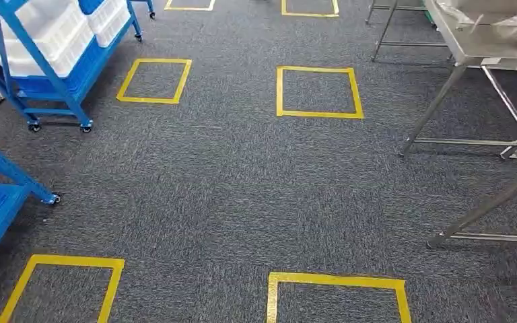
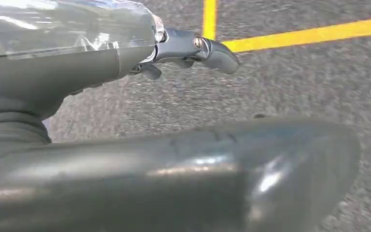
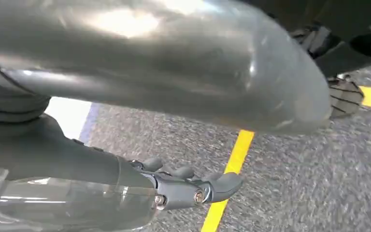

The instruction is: Take the parts from the cabinet and place them on the table.

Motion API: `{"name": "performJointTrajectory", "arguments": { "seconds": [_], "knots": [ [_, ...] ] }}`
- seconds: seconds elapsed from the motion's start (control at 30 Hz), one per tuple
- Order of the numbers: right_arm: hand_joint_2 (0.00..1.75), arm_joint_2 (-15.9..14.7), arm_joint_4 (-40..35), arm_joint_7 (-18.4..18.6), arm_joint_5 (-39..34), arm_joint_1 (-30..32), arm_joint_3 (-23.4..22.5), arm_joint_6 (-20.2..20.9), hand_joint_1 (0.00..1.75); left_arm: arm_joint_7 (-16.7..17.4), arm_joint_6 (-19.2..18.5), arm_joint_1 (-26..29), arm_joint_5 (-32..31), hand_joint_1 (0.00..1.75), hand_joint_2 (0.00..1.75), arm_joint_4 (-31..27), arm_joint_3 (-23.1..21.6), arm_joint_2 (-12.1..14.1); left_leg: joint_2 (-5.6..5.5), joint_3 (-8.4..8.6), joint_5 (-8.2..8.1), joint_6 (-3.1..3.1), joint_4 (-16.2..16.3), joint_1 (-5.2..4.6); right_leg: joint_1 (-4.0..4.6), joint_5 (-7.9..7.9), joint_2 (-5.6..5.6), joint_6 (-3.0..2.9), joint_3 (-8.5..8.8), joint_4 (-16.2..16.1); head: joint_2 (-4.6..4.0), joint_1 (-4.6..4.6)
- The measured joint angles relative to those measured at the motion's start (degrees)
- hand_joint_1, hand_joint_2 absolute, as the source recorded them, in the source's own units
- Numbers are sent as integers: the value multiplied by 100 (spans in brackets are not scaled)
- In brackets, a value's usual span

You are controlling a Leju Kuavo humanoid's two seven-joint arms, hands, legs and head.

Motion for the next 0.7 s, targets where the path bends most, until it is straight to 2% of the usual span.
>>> {"name": "performJointTrajectory", "arguments": {
  "seconds": [0.03, 0.07, 0.1, 0.13, 0.17, 0.2, 0.23, 0.27, 0.3, 0.33, 0.37, 0.4, 0.47, 0.5, 0.53, 0.57, 0.63, 0.67, 0.7],
  "knots": [
    [0, 0, 2, -2, -4, 27, 0, 6, 0, 7, -7, -13, -4, 0, 0, 0, 0, 0, -56, -12, 14, 36, 3, 5, -7, -220, 229, -12, -156, 318, 2, 0],
    [0, -2, 4, 0, -13, 31, 0, 22, 0, 7, -13, -27, -4, 0, 0, 0, 0, 0, -118, -26, 19, 54, 3, 1, -10, -471, 360, -11, -389, 790, 2, 0],
    [0, -4, 13, -2, -24, 49, 0, 22, 0, 7, -13, -34, -4, 0, 0, 0, -2, 0, -184, -32, 22, 60, 5, -13, -7, -658, 411, -11, -623, 1253, 2, 2],
    [0, -13, 20, 0, -39, 61, 0, 22, 0, 7, -13, -32, -9, 0, 0, 0, -2, 0, -262, -37, 22, 64, 10, -24, -7, -752, 428, -11, -822, 1625, 0, 0],
    [0, -17, 22, -2, -52, 70, 0, 22, 0, 7, -13, -25, -26, 0, 0, 0, 0, 2, -345, -34, 21, 64, 17, -29, -7, -685, 431, -15, -899, 1718, 2, 0],
    [0, -30, 24, -2, -70, 77, 0, 20, 0, 7, -13, -19, -31, 0, 0, 0, 0, 2, -424, -27, 20, 61, 23, -29, -7, -497, 433, -18, -842, 1542, 2, 0],
    [0, -30, 24, -2, -70, 79, 0, 17, 0, 15, -11, -15, -33, 0, 0, 2, 0, 0, -507, -20, 16, 56, 36, -27, -10, -215, 446, -27, -674, 1126, 2, 0],
    [0, -37, 24, -2, -70, 81, 0, 11, 0, 20, -9, -16, -37, 0, 0, 4, 0, 0, -599, -16, 5, 38, 58, -21, -17, 99, 518, -40, -421, 546, 0, 0],
    [0, -41, 24, -2, -70, 92, 0, 0, 0, 26, -4, -17, -44, 0, 0, 9, -2, 0, -660, -26, -10, 16, 83, -15, -29, 286, 717, -55, -235, 115, 2, 0],
    [0, -46, 33, 0, -70, 98, 0, 0, 0, 35, 0, -25, -50, 0, 0, 17, 0, -2, -707, -64, -37, -27, 138, -52, -21, 209, 910, -51, -203, -13, 0, 0],
    [0, -43, 33, 0, -66, 85, 0, -7, 0, 39, 15, -24, -55, 0, 0, 17, -2, -2, -772, -88, -34, -55, 141, -40, -25, 227, 818, -70, -214, -16, 2, 0],
    [0, -43, 33, 17, -63, 71, 0, -18, 0, 42, 35, -19, -52, 0, 0, 17, -2, -2, -800, -106, -25, -87, 124, -17, 3, 225, 778, -92, -209, -13, 2, 0],
    [0, -41, 33, 35, -59, 41, 0, -17, 0, 42, 57, 7, -48, 0, 0, 22, -2, -9, -921, -124, -18, -167, 110, -12, -13, 251, 652, -171, -183, -62, 0, 0],
    [0, -33, 33, 35, -57, 36, 0, -18, 0, 39, 63, 21, -48, 0, 0, 24, -2, -13, -676, -132, -78, -174, 214, -6, -26, 272, 559, -224, -155, -102, 2, 0],
    [0, -33, 33, 39, -57, 54, 0, -17, 0, 42, 68, 17, -46, 0, 0, 24, -2, -18, -384, -243, -247, -200, 438, -25, -19, 262, 507, -266, -143, -117, 0, -2],
    [0, -33, 33, 41, -57, 69, 0, -17, 0, 39, 72, -3, -46, 0, 0, 24, -2, -17, -237, -457, -493, -233, 862, -11, -1, 253, 424, -281, -144, -116, 2, -2],
    [0, -33, 35, 52, -55, 96, 0, -28, 0, 39, 77, -22, -44, 0, 0, 26, -2, -22, -165, -908, -869, -279, 1776, 21, 24, 235, 254, -299, -145, -113, 0, -2],
    [0, -33, 35, 66, -48, 96, 0, -33, 0, 42, 85, -11, -39, 0, 0, 26, -2, -28, -152, -995, -862, -296, 1951, 36, 30, 227, 181, -300, -142, -112, 2, -2],
    [0, -33, 35, 70, -41, 93, 2, -37, 0, 42, 92, 6, -33, 0, 0, 26, -2, -33, -142, -935, -737, -302, 1833, 45, 34, 218, 114, -297, -133, -112, 2, 0]
  ]
}}
